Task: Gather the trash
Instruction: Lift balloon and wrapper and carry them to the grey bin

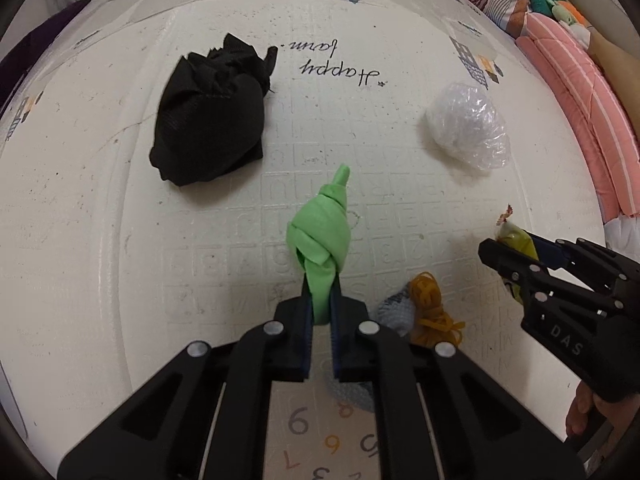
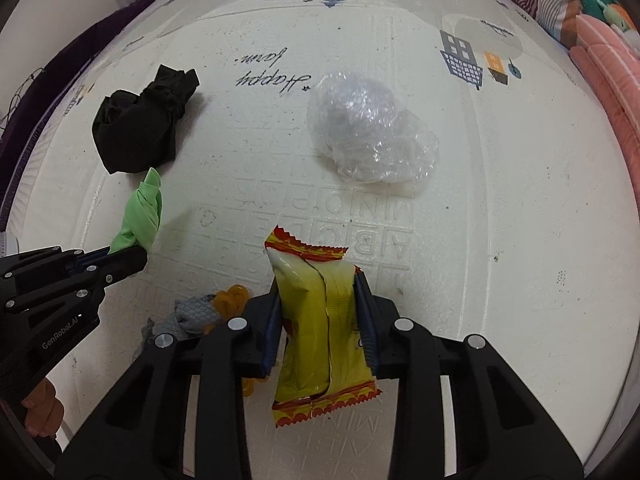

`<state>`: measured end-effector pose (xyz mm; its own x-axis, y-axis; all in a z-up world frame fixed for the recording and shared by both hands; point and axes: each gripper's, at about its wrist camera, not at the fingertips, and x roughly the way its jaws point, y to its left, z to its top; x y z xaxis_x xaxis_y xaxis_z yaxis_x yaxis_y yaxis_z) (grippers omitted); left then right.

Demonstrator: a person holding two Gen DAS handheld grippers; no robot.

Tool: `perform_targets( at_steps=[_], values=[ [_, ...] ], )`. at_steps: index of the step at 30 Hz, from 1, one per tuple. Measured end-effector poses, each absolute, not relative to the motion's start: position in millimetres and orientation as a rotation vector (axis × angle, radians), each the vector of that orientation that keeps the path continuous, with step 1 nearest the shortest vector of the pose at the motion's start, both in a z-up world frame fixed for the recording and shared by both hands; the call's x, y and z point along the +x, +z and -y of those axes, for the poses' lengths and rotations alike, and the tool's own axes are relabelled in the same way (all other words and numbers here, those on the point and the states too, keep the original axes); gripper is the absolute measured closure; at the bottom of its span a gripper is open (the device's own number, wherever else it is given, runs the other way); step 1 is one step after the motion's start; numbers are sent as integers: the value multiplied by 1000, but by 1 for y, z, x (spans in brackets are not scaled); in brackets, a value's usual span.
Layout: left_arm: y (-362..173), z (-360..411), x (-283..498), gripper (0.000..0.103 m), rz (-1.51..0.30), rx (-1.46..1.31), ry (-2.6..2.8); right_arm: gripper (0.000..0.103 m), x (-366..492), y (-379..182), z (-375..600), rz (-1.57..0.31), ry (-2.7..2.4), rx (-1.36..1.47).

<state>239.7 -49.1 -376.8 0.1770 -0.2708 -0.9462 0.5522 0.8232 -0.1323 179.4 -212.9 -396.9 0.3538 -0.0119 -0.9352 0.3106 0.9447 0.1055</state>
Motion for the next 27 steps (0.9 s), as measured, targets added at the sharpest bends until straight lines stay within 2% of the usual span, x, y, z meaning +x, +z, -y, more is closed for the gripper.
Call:
perform_targets(
  at_steps=[14, 27],
  values=[
    [-262, 0, 217, 96, -1198, 205, -537, 71, 160, -265, 169, -1106, -147, 214],
    [-128, -72, 149, 96, -1106, 143, -441, 71, 100, -126, 101, -1005, -15, 167]
  ],
)
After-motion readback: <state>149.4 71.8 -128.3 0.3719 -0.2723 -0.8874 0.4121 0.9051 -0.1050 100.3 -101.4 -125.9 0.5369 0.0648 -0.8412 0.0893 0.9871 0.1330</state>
